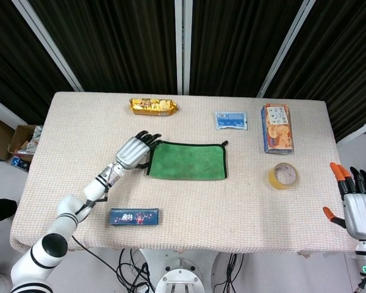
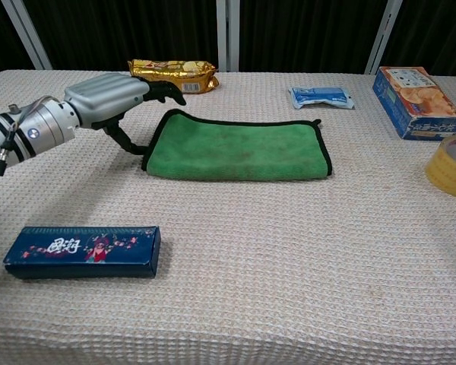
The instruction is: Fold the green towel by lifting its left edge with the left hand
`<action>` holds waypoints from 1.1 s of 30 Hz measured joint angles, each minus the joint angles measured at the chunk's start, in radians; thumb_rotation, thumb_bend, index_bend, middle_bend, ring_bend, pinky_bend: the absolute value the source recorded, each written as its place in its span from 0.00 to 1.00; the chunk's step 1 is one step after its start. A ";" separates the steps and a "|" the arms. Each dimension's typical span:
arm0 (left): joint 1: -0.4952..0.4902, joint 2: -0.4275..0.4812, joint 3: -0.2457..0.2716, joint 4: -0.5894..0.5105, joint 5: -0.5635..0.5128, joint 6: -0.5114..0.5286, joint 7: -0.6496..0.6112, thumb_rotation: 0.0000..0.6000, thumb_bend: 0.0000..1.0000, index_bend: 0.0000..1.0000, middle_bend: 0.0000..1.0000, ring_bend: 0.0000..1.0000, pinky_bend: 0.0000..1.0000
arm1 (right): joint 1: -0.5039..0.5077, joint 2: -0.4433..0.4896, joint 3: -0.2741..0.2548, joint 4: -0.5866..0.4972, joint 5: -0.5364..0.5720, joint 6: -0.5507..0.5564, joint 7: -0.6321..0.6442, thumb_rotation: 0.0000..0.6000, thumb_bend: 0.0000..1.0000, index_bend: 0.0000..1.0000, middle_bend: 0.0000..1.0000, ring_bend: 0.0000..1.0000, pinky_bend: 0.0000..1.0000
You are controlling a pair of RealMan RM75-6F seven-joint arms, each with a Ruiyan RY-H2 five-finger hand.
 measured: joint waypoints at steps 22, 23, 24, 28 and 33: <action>-0.025 0.010 0.021 -0.007 0.000 -0.082 -0.070 1.00 0.40 0.61 0.16 0.20 0.15 | -0.005 -0.003 -0.001 0.000 0.005 0.001 0.000 1.00 0.08 0.03 0.10 0.00 0.00; -0.027 0.011 0.022 -0.011 0.000 -0.087 -0.074 1.00 0.41 0.62 0.16 0.20 0.15 | -0.005 -0.003 -0.001 0.000 0.004 0.001 0.001 1.00 0.08 0.03 0.10 0.00 0.00; -0.029 0.011 0.024 -0.014 0.001 -0.094 -0.075 1.00 0.41 0.62 0.16 0.20 0.15 | -0.005 -0.004 -0.001 0.000 0.004 0.001 0.002 1.00 0.08 0.03 0.10 0.00 0.00; -0.034 0.013 0.029 -0.026 0.004 -0.102 -0.076 1.00 0.42 0.60 0.16 0.20 0.15 | -0.008 -0.003 -0.001 0.002 0.004 0.004 0.005 1.00 0.08 0.03 0.10 0.00 0.00; -0.035 0.013 0.022 -0.040 -0.002 -0.089 -0.084 1.00 0.49 0.65 0.19 0.20 0.15 | -0.010 -0.003 -0.001 0.005 0.001 0.008 0.011 1.00 0.08 0.03 0.10 0.00 0.00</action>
